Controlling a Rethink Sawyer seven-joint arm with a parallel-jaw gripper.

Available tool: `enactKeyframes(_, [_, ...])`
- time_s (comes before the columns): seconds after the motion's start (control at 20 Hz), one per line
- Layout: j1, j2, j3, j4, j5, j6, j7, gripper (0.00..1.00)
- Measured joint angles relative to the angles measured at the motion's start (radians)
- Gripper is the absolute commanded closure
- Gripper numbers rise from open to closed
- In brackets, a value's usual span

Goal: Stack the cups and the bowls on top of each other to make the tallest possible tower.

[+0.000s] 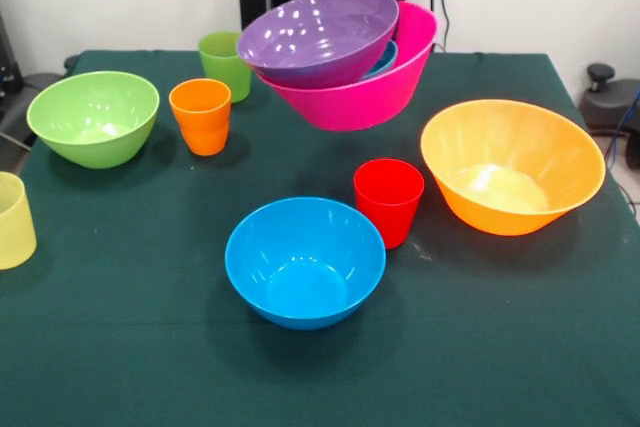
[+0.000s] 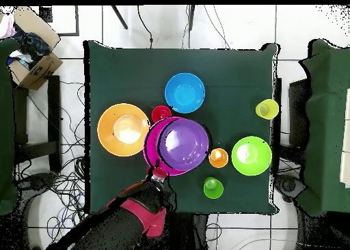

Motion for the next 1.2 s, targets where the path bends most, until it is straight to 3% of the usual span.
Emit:
enactKeyframes(0.2, [-0.017, -0.042, 0.011, -0.050, -0.119, 0.089, 0.000, 1.00])
enactKeyframes(0.55, [-0.056, -0.081, 0.052, -0.104, -0.252, 0.190, 0.000, 1.00])
enactKeyframes(0.9, [-0.081, -0.081, 0.072, -0.147, -0.311, 0.199, 0.000, 1.00])
enactKeyframes(1.2, [-0.119, -0.081, 0.102, -0.196, -0.318, 0.199, 0.000, 1.00])
